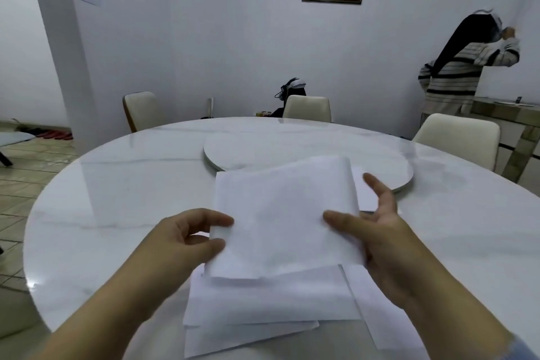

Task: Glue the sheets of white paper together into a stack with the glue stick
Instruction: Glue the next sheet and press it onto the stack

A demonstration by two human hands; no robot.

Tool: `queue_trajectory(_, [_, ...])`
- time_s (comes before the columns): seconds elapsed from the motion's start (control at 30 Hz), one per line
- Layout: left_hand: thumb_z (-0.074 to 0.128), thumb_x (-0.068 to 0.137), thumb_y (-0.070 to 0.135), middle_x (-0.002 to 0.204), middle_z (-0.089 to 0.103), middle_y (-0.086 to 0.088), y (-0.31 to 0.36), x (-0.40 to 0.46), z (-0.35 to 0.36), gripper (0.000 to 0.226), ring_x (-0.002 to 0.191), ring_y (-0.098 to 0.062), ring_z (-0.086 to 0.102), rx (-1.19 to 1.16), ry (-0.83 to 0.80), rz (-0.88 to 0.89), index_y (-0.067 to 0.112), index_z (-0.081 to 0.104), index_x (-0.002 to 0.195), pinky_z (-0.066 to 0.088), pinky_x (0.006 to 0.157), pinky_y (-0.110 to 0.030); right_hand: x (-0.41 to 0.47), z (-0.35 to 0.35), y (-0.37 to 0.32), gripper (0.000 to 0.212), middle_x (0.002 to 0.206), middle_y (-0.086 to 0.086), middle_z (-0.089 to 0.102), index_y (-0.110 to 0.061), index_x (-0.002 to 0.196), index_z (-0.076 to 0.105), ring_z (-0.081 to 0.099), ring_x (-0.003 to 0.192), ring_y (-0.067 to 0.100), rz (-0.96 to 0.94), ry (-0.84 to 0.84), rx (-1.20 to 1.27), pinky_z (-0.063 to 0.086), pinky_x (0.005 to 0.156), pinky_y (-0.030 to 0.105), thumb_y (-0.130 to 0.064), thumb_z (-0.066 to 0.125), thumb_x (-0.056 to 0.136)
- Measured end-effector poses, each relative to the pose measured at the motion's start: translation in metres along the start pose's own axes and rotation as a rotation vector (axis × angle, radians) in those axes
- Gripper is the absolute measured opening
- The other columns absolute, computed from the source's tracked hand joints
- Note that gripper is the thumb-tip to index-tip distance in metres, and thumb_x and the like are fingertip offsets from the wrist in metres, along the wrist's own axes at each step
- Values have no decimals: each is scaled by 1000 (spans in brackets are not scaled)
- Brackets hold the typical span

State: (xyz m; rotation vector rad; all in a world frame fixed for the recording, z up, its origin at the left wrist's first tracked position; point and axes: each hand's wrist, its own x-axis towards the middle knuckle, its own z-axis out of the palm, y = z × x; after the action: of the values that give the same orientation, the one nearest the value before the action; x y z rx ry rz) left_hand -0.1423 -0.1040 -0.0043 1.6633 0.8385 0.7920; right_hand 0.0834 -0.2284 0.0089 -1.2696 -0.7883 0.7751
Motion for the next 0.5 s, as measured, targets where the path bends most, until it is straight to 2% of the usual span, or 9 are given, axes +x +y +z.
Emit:
queue_trajectory(0.03, [63, 83, 3, 76, 76, -1, -1, 0, -2, 28, 67, -12, 71, 65, -10, -28, 28, 73, 88, 48, 66, -22, -1, -3, 5, 99, 90, 8, 77, -62, 116, 34, 74, 83, 28, -12, 26, -64, 58, 71, 40, -22, 90, 45])
queue_trajectory(0.07, [64, 82, 5, 74, 75, 1, -4, 0, -5, 27, 66, -11, 70, 115, -17, -50, 30, 73, 85, 47, 67, -23, -4, -5, 9, 93, 88, 8, 78, -65, 113, 37, 75, 80, 28, -21, 48, -139, 58, 71, 41, -19, 89, 50])
queue_trajectory(0.13, [68, 80, 8, 72, 74, 3, -9, 1, -6, 26, 64, -10, 68, 190, -23, -73, 34, 74, 79, 46, 67, -23, -8, -10, 18, 74, 87, 9, 77, -58, 111, 53, 74, 78, 28, -27, 84, -261, 59, 73, 42, -16, 86, 59])
queue_trajectory(0.2, [71, 77, 10, 78, 71, 1, -13, 2, -5, 26, 66, -13, 67, 235, -21, -76, 36, 74, 77, 46, 69, -23, -10, -12, 23, 47, 87, 12, 76, -40, 101, 69, 73, 78, 30, -10, 121, -326, 59, 76, 42, -15, 85, 64])
queue_trajectory(0.27, [72, 77, 10, 81, 67, -3, -16, 4, -6, 26, 66, -12, 63, 273, 3, -66, 36, 73, 75, 44, 66, -20, -11, -14, 29, 28, 88, 12, 76, -33, 87, 76, 72, 82, 29, 9, 139, -379, 58, 80, 41, -16, 84, 67])
queue_trajectory(0.33, [72, 76, 10, 84, 66, -6, -18, 5, -9, 26, 66, -13, 62, 306, 19, -63, 36, 74, 75, 44, 63, -17, -12, -14, 34, 21, 82, 2, 78, -33, 80, 76, 73, 78, 20, 41, 128, -415, 58, 74, 33, -18, 84, 67])
queue_trajectory(0.4, [72, 76, 11, 89, 68, -5, -20, 4, -13, 26, 72, -18, 65, 324, 17, -67, 36, 74, 75, 45, 63, -16, -13, -13, 39, 21, 78, 0, 77, -32, 79, 76, 73, 73, 17, 74, 104, -434, 55, 68, 28, -18, 84, 66])
queue_trajectory(0.5, [72, 76, 13, 84, 69, 1, -23, 2, -17, 27, 65, -6, 64, 375, 3, -72, 39, 73, 73, 43, 56, -9, -14, -11, 43, 21, 76, 4, 76, -32, 78, 75, 72, 67, 17, 87, 77, -485, 55, 59, 24, -18, 84, 64])
